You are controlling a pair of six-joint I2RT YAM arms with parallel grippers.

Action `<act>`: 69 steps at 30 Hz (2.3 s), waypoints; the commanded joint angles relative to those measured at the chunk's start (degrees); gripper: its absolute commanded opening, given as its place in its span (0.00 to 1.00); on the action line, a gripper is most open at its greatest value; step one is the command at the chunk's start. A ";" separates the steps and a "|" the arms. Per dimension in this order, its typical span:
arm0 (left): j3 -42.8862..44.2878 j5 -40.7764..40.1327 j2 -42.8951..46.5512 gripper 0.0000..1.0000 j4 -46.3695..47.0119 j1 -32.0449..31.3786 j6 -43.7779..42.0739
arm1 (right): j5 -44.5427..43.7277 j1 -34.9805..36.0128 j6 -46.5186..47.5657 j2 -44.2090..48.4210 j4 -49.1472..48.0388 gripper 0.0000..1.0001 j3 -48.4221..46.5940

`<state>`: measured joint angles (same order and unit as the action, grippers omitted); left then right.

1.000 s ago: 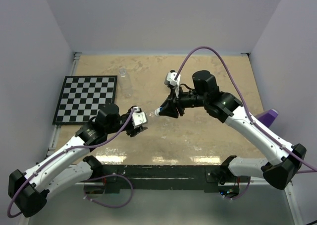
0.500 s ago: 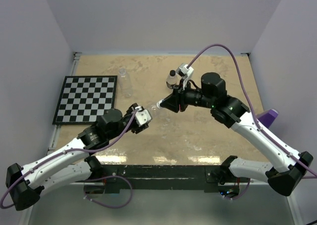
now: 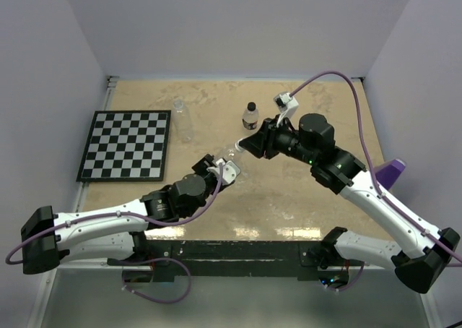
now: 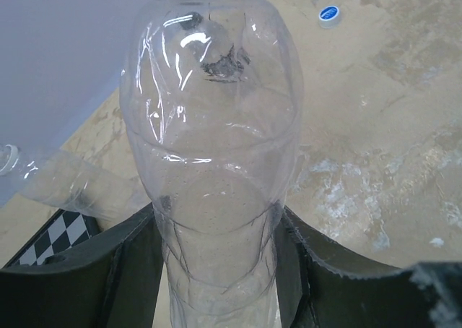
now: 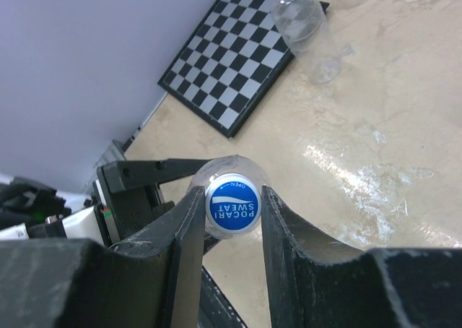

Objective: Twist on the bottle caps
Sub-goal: Screw the bottle cap onto the plastic bottle.

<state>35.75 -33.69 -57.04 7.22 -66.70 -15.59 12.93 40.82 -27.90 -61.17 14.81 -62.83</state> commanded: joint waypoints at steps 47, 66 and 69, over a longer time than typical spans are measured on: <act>-17.99 64.80 7.21 0.00 38.30 18.71 26.05 | 32.59 -1.88 37.13 8.96 -7.08 0.76 2.27; -15.00 69.82 3.69 0.00 38.39 18.80 24.30 | 45.34 -2.23 37.22 4.30 -4.26 0.60 -1.95; -14.65 69.90 3.77 0.00 38.04 18.80 24.12 | 45.61 -2.23 36.95 4.13 -4.52 0.58 -1.95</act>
<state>18.35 34.44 -53.34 41.89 -48.31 9.43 55.51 38.81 9.02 -57.12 11.25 -62.04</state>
